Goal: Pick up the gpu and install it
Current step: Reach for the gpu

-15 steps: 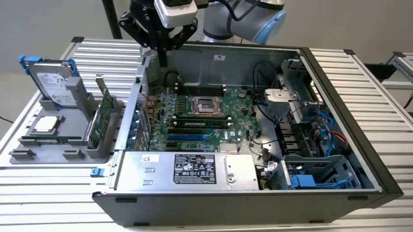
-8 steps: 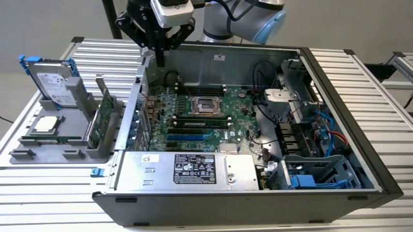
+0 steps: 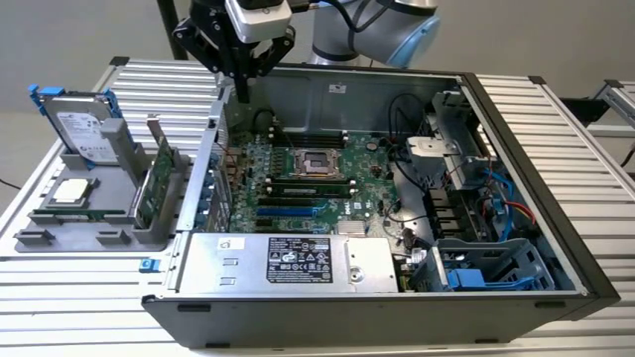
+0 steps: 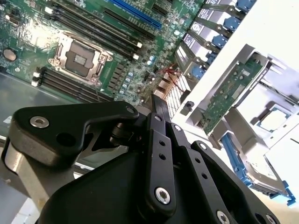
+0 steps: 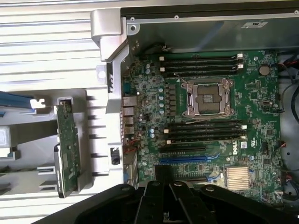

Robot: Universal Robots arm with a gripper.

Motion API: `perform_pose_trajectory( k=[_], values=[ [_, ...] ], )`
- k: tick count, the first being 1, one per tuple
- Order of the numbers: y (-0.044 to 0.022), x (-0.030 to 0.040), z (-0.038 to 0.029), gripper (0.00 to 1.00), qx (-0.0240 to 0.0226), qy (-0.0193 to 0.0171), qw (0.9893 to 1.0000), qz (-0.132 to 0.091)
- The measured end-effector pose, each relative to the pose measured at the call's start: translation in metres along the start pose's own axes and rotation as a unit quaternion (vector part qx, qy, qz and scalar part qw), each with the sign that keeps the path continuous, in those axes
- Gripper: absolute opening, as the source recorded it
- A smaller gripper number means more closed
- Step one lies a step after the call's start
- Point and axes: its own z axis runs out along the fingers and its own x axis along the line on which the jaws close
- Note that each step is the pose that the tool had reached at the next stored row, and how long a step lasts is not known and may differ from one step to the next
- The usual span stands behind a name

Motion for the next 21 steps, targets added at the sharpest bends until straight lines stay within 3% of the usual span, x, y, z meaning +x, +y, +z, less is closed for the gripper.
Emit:
perform_pose_trajectory(
  k=[21],
  values=[
    [-0.0008, 0.0121, -0.0002, 0.00, -0.0001, 0.0000, 1.0000, 0.000]
  ],
)
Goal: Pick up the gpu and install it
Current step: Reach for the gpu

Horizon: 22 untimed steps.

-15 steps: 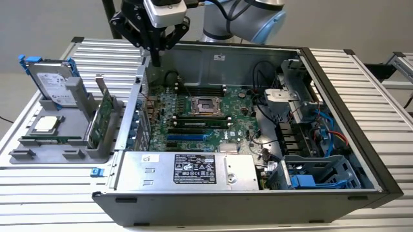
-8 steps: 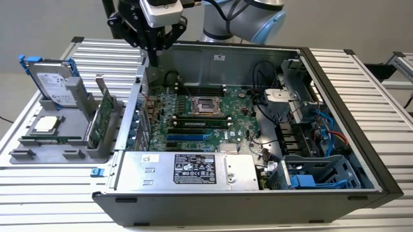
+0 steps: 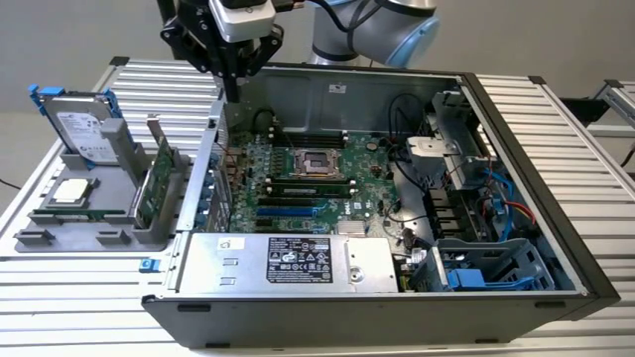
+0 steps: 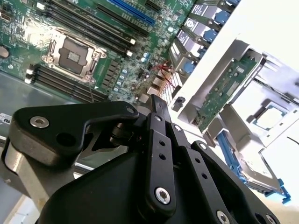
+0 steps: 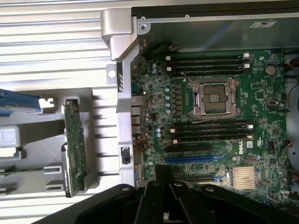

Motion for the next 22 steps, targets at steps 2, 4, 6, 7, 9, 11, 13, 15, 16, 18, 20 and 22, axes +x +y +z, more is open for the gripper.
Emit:
perform_pose_trajectory(
  k=[2, 4, 6, 7, 9, 11, 13, 15, 16, 18, 20, 22],
  values=[
    [-0.0001, 0.0012, 0.0000, 0.00, 0.0000, 0.0000, 1.0000, 0.000],
    [-0.0002, 0.0025, -0.0001, 0.00, 0.0000, 0.0000, 1.0000, 0.000],
    [-0.0003, 0.0037, -0.0001, 0.00, 0.0000, 0.0000, 1.0000, 0.000],
    [-0.0003, 0.0043, -0.0001, 0.00, 0.0000, 0.0000, 1.0000, 0.000],
    [-0.0004, 0.0054, -0.0001, 0.00, 0.0000, 0.0000, 1.0000, 0.000],
    [-0.0005, 0.0066, -0.0002, 0.00, 0.0000, 0.0000, 1.0000, 0.000],
    [-0.0006, 0.0077, -0.0002, 0.00, 0.0000, 0.0000, 1.0000, 0.000],
    [-0.0006, 0.0089, -0.0002, 0.00, 0.0000, 0.0000, 1.0000, 0.000],
    [-0.0007, 0.0095, -0.0002, 0.00, 0.0000, 0.0000, 1.0000, 0.000],
    [-0.0007, 0.0107, -0.0003, 0.00, 0.0000, 0.0000, 1.0000, 0.000],
    [-0.0008, 0.0118, -0.0002, 0.00, 0.0000, 0.0000, 1.0000, 0.000],
    [-0.0009, 0.0129, -0.0003, 0.00, 0.0000, 0.0000, 1.0000, 0.000]
  ],
)
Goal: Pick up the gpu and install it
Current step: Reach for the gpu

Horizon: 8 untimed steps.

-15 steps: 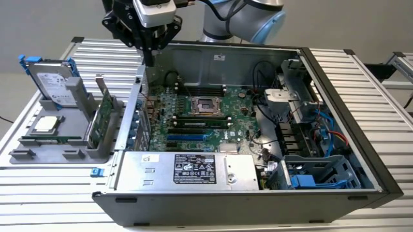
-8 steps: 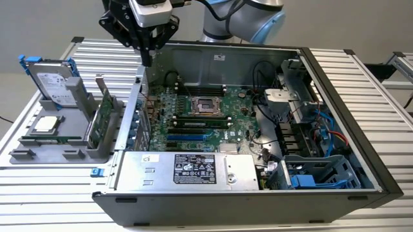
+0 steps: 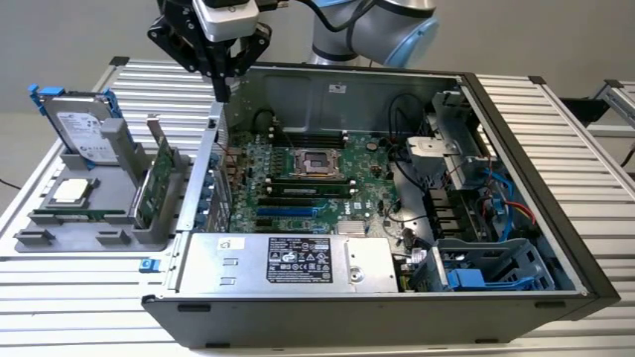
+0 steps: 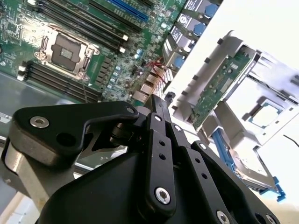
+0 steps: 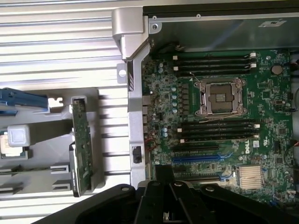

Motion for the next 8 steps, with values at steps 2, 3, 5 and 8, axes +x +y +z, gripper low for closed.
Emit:
perform_pose_trajectory(
  k=[2, 3, 5, 8],
  values=[
    [-0.0001, 0.0010, 0.0000, 0.00, 0.0000, 0.0000, 1.0000, 0.000],
    [-0.0001, 0.0016, 0.0000, 0.00, 0.0000, 0.0000, 1.0000, 0.000],
    [-0.0002, 0.0026, -0.0001, 0.00, 0.0000, 0.0000, 1.0000, 0.000],
    [-0.0003, 0.0043, -0.0001, 0.00, 0.0000, 0.0000, 1.0000, 0.000]
  ],
)
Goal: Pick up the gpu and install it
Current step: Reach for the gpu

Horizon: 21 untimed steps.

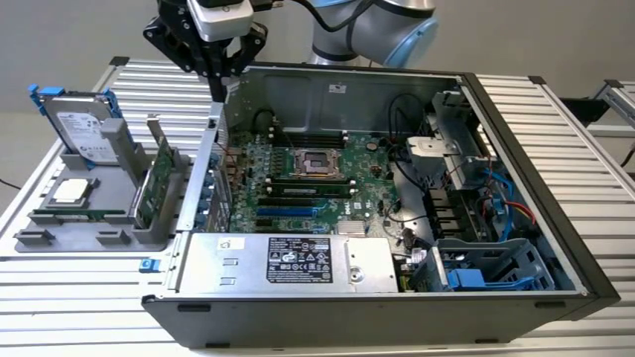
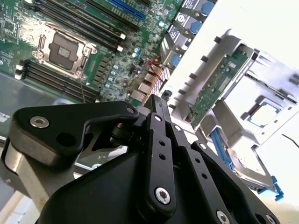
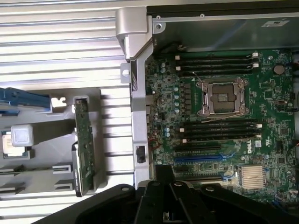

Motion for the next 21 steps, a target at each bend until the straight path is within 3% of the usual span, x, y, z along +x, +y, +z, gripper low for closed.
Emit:
perform_pose_trajectory(
  k=[21],
  values=[
    [-0.0008, 0.0111, -0.0002, 0.00, 0.0000, 0.0000, 1.0000, 0.000]
  ],
)
